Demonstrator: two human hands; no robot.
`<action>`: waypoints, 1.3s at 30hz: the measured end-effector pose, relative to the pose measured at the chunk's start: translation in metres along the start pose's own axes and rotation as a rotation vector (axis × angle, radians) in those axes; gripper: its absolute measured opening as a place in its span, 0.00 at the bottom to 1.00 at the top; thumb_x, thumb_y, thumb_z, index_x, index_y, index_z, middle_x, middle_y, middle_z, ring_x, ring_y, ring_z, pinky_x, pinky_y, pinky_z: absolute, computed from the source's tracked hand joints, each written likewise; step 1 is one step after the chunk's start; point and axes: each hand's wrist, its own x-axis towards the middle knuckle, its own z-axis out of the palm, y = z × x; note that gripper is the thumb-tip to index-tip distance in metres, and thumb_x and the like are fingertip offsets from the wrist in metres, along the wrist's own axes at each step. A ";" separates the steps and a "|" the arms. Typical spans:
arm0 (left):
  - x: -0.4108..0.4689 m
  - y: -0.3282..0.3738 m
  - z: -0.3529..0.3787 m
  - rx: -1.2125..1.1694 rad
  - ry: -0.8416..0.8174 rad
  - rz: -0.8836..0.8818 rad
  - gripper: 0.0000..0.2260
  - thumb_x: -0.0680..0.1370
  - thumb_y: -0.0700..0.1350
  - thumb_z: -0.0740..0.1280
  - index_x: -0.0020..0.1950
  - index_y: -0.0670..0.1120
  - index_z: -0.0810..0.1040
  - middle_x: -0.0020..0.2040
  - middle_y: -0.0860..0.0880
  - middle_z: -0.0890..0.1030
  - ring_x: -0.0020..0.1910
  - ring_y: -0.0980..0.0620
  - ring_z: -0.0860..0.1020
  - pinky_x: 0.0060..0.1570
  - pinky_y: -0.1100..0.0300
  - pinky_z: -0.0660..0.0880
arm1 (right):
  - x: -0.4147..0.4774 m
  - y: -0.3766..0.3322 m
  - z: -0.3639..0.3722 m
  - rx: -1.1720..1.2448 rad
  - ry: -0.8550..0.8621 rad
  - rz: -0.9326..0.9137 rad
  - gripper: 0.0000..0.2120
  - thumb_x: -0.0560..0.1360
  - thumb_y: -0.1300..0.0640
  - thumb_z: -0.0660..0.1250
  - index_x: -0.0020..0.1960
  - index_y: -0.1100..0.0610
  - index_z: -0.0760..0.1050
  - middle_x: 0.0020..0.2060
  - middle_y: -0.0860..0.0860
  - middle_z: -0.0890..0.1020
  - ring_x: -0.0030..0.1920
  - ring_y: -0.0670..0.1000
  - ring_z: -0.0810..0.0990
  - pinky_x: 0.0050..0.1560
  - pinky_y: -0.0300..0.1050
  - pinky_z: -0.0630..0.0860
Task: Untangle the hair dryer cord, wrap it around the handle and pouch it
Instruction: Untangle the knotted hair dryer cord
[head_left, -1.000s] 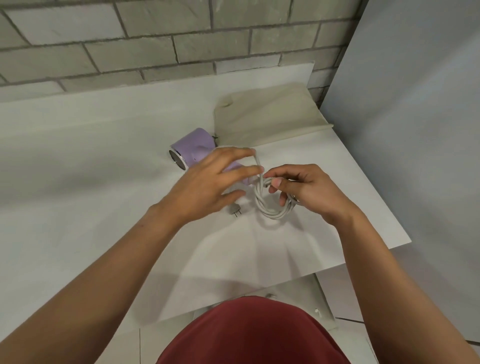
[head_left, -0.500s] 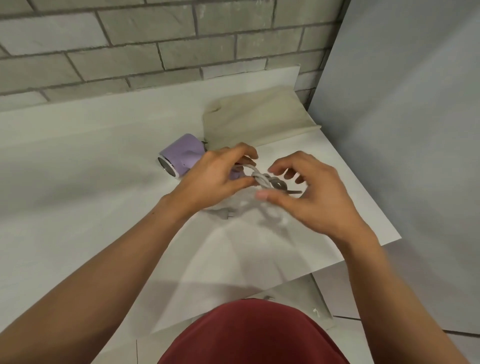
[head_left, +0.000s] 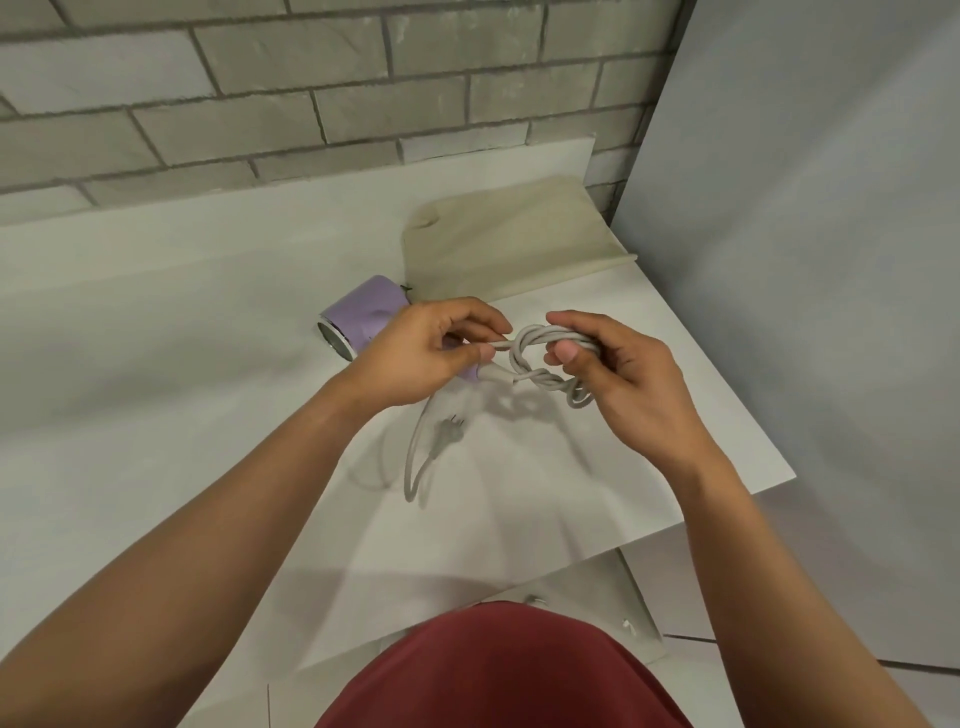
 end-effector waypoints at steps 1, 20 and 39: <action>0.000 -0.001 0.000 -0.013 -0.014 -0.005 0.11 0.80 0.36 0.72 0.60 0.49 0.82 0.50 0.53 0.88 0.46 0.47 0.85 0.52 0.60 0.82 | 0.000 0.001 0.000 0.044 -0.010 0.013 0.13 0.83 0.55 0.69 0.62 0.38 0.81 0.52 0.40 0.87 0.53 0.45 0.85 0.52 0.34 0.78; -0.013 0.002 0.012 -0.200 0.018 -0.057 0.18 0.75 0.45 0.78 0.60 0.52 0.73 0.49 0.46 0.87 0.39 0.50 0.83 0.43 0.61 0.79 | 0.014 0.005 0.026 0.107 0.023 0.168 0.12 0.84 0.57 0.66 0.66 0.50 0.81 0.49 0.44 0.87 0.49 0.49 0.88 0.49 0.51 0.87; -0.007 0.002 0.020 0.052 0.009 -0.049 0.03 0.77 0.50 0.73 0.48 0.54 0.87 0.39 0.54 0.87 0.40 0.50 0.85 0.46 0.54 0.81 | 0.003 -0.008 0.014 -0.752 0.231 -0.567 0.01 0.78 0.56 0.77 0.48 0.54 0.88 0.45 0.48 0.86 0.42 0.56 0.82 0.29 0.50 0.77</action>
